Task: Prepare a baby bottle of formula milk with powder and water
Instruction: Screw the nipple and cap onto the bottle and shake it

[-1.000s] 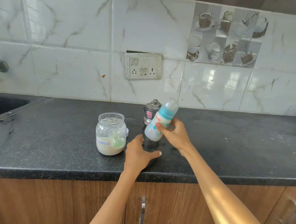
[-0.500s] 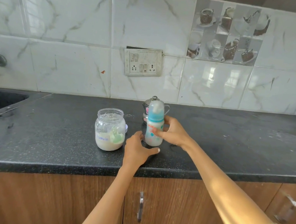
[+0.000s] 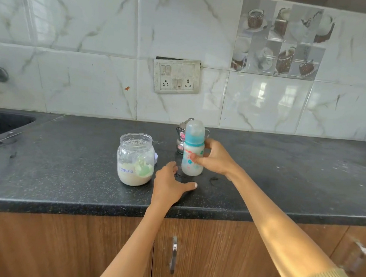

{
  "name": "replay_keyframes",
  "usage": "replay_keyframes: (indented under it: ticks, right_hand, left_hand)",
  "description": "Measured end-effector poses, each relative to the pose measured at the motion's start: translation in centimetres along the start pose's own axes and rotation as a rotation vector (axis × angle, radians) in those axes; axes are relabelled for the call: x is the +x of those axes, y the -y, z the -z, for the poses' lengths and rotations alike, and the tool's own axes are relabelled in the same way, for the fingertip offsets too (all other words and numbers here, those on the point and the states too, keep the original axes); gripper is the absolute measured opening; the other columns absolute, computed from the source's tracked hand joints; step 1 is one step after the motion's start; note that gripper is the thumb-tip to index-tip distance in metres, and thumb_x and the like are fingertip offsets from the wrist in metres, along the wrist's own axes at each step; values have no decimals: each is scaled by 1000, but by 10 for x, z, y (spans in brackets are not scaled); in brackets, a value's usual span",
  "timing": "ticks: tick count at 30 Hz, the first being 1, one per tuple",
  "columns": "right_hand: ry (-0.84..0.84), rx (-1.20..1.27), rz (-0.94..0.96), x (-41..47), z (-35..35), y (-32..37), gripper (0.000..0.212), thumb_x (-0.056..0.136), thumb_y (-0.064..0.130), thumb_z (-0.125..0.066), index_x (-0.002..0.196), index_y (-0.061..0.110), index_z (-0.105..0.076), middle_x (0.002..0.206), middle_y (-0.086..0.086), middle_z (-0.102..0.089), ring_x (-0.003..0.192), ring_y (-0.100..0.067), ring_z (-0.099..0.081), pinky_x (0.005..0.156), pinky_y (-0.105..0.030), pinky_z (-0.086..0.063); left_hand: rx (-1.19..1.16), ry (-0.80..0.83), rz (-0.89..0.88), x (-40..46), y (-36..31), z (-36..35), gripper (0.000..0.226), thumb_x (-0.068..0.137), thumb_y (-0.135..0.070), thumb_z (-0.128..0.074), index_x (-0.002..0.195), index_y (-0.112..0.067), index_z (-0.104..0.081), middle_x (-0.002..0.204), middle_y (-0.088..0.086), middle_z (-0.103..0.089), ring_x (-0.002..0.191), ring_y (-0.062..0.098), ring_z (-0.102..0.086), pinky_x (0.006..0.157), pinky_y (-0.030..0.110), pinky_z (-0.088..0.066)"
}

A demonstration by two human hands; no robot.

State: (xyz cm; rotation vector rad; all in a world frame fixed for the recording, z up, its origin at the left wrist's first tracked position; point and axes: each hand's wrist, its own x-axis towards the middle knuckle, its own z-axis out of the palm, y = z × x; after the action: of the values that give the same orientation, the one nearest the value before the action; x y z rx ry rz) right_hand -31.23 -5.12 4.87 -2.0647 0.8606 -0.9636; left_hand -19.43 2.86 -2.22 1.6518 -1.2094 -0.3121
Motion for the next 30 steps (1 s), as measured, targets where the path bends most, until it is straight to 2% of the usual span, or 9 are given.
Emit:
replay_keyframes:
  ticks: [4,8,10,12,16,18,21,28,30]
  right_hand:
    - [6,12,-5,0,1,5,45,84,16,-69,126,11,-54,122,-1,-60,110,-12,-53,91,-29,-47]
    - [4,26,-18,-2,0,2,44,85,15,-68,126,9,-54,122,-3,-60,110,-9,-51,87,-24,-43]
    - [50,-33,-21,-1,1,1,46,84,16,-69,127,9,-54,120,0,-59,112,-9,-51,88,-24,-42]
    - [17,6,-35,0,3,2,44,85,16,-68,126,9,-54,122,-1,-59,109,-8,-50,88,-24,-42]
    - [31,-5,-29,4,5,4,45,84,17,-69,126,11,-54,118,3,-59,111,-11,-52,97,-31,-45]
    - [0,53,-36,2,2,5,43,85,18,-69,125,11,-55,116,2,-60,111,-12,-53,94,-30,-46]
    - [59,-14,-21,3,-4,1,43,83,17,-70,124,11,-56,122,-3,-61,111,-13,-53,90,-28,-45]
    - [2,38,-20,1,-1,5,42,84,16,-69,123,11,-56,119,-1,-61,110,-14,-54,92,-30,-47]
    - [69,-24,-29,-1,-1,4,45,83,16,-70,125,10,-55,124,-3,-61,113,-13,-54,93,-29,-46]
  left_hand:
    - [-16,11,1,-1,-1,0,91,63,-31,-85,137,-6,-39,136,11,-51,123,21,-50,100,32,-42]
    - [-20,10,4,-1,-2,1,88,63,-30,-84,136,-5,-40,135,11,-52,123,21,-51,100,33,-42]
    - [-9,9,2,-2,-2,1,87,64,-30,-84,136,-5,-41,134,10,-52,122,21,-51,98,31,-42]
    - [-19,13,12,-1,-2,1,88,64,-30,-84,137,-6,-40,135,10,-52,123,20,-50,98,31,-41]
    - [-24,14,18,-2,-2,1,89,64,-29,-84,138,-7,-39,135,9,-52,123,20,-50,98,30,-41]
    - [-34,17,10,-2,-2,1,85,64,-27,-84,135,-6,-42,134,10,-53,122,20,-51,97,29,-41]
    - [-18,11,-6,-3,-3,2,76,65,-25,-84,129,-5,-47,130,10,-56,119,21,-53,92,26,-41]
    - [-16,11,-1,-3,-2,2,81,65,-26,-84,132,-5,-44,132,11,-54,121,21,-52,96,29,-42]
    - [0,6,-10,-4,-4,2,79,66,-26,-83,131,-5,-45,131,10,-55,120,21,-53,94,29,-43]
